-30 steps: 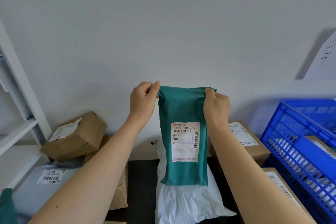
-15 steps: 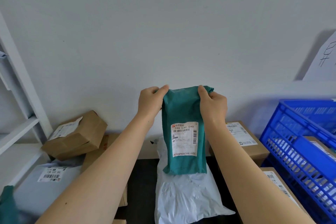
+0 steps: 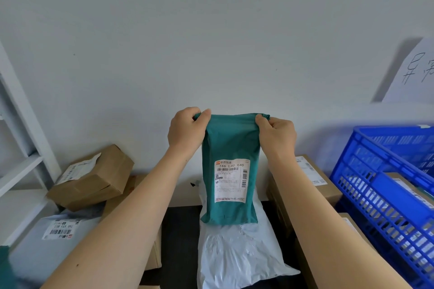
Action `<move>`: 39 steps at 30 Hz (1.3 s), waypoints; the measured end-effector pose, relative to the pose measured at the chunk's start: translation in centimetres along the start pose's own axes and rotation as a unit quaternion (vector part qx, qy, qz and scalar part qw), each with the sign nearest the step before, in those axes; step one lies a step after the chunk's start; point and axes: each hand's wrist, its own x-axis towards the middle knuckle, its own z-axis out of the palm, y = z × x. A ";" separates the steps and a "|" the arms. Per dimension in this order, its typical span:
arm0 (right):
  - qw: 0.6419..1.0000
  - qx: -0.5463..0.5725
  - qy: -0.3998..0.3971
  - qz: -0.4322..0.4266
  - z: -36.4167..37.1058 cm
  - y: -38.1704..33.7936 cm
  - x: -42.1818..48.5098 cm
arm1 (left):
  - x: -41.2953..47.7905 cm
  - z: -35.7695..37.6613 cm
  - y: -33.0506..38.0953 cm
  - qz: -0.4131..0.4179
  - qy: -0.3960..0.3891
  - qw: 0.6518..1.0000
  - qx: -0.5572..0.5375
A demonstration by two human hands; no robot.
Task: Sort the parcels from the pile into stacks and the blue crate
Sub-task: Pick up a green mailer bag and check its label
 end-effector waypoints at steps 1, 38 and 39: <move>1.000 0.000 -0.002 0.000 0.0 0.1 0.0 | 0.0 0.0 -0.1 -0.001 -0.004 1.000 -0.007; 0.970 0.010 -0.214 0.119 0.2 5.6 -2.0 | -6.7 1.1 -7.6 -0.303 -0.199 0.891 -0.273; 0.962 -0.008 -0.247 0.120 0.2 5.7 -2.1 | -6.7 1.1 -7.7 -0.310 -0.191 0.890 -0.273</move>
